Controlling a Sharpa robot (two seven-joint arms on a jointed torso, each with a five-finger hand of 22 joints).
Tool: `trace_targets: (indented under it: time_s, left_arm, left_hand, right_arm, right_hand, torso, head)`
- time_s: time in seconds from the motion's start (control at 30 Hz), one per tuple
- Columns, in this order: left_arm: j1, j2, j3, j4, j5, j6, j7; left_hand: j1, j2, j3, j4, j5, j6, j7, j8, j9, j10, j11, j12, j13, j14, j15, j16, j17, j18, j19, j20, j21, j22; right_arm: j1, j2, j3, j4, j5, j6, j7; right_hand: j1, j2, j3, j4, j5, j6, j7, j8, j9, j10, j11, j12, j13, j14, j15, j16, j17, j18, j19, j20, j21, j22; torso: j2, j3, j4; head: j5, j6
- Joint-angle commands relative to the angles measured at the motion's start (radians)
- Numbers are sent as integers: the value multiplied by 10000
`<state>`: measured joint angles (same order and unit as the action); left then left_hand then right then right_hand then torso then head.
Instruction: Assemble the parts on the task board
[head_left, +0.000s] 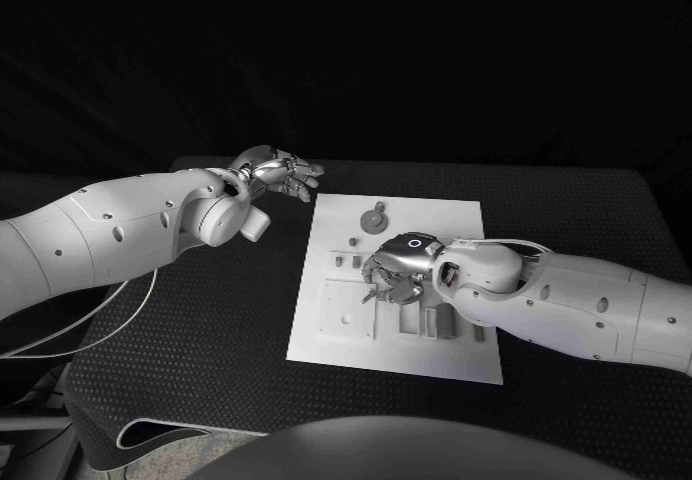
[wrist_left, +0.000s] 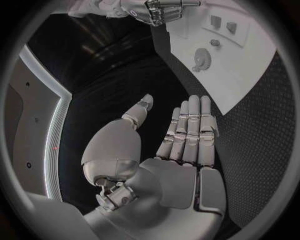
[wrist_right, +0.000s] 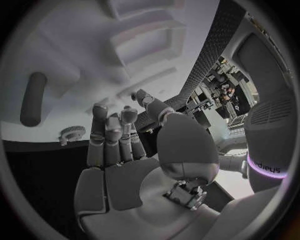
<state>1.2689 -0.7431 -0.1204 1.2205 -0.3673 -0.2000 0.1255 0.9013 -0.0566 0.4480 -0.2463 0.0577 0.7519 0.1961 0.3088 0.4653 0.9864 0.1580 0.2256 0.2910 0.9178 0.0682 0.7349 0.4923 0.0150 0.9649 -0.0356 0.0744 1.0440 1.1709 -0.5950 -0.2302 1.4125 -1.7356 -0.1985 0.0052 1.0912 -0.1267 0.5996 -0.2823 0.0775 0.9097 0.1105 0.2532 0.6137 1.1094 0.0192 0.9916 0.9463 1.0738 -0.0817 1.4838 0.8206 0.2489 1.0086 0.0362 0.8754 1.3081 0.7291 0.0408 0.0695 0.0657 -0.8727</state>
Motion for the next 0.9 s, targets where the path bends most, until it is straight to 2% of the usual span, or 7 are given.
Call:
trace_targets:
  time_s: [0.03,0.1,0.23,0.43,0.57,0.7,0.9]
  left_arm:
    - [17,16,6,18,50,138,39]
    - [17,12,6,15,50,138,39]
    - [17,15,6,18,50,146,39]
    - [17,32,6,6,50,156,39]
    - [17,27,6,5,50,152,38]
    - [17,31,5,6,50,165,31]
    - [17,33,5,1,50,161,29]
  left_hand:
    - [15,-69,8,76,-26,-67,197,48,-12,-67,0,-44,13,47,11,-68,17,64,0,57,-63,-12]
    - [15,-68,8,77,-26,-68,197,48,-12,-67,0,-45,13,47,11,-69,18,64,0,57,-63,-12]
    - [14,-68,7,79,-26,-69,197,49,-13,-68,0,-46,13,48,11,-71,21,65,0,57,-62,-14]
    - [15,-68,7,80,-26,-71,197,50,-14,-69,0,-47,14,48,11,-73,26,66,0,57,-62,-16]
    - [15,-68,7,80,-26,-73,197,51,-15,-71,1,-48,14,49,11,-75,29,66,0,57,-62,-17]
    - [17,-67,8,81,-25,-74,197,52,-15,-71,1,-49,14,49,11,-77,32,67,0,57,-62,-19]
    - [19,-65,8,83,-26,-76,198,56,-17,-71,1,-50,16,51,10,-83,42,68,1,57,-62,-23]
  right_arm:
    - [-2,-4,0,-35,-297,183,-21]
    - [-2,15,0,-82,-327,258,9]
    - [-6,115,-3,-179,-326,196,106]
    - [-19,190,-7,-168,-163,298,340]
    - [-41,212,-15,-188,-148,329,414]
    - [-75,228,-18,-203,-142,287,458]
    - [-112,275,-24,-250,-187,309,491]
  right_hand:
    - [200,-2,100,-16,8,-18,327,-126,-148,-1875,173,-1086,-929,-106,149,-256,-181,121,-202,74,-135,138]
    - [363,-53,22,-62,10,-82,354,-187,-320,-1505,173,-1692,-1699,-91,134,-334,-316,129,-253,150,-184,136]
    - [368,-85,-36,-60,12,-102,327,-202,-387,-1451,178,-1762,-1842,-101,126,-338,-347,129,-257,166,-199,133]
    - [340,14,-92,-49,19,245,314,-22,-436,-1394,169,-1803,-2049,-119,119,-327,-402,129,-255,184,-231,129]
    - [341,77,-106,-52,21,436,291,76,-450,-1380,158,-1793,-2123,-134,112,-320,-426,129,-263,192,-244,134]
    - [365,114,-110,-61,22,571,252,148,-450,-1368,133,-1770,-2162,-143,91,-311,-441,129,-267,194,-251,137]
    - [368,116,-109,-62,22,577,250,151,-450,-1367,132,-1769,-2164,-144,90,-311,-442,129,-267,194,-251,137]
  torso:
    - [-1,11,18]
    - [-5,15,15]
    - [-2,14,19]
    - [-3,24,26]
    - [-2,6,18]
    - [1,7,19]
    - [-5,7,18]
  head:
    - [-9,1]
    - [-8,1]
    - [-4,1]
    - [9,1]
    - [17,1]
    - [22,1]
    - [25,1]
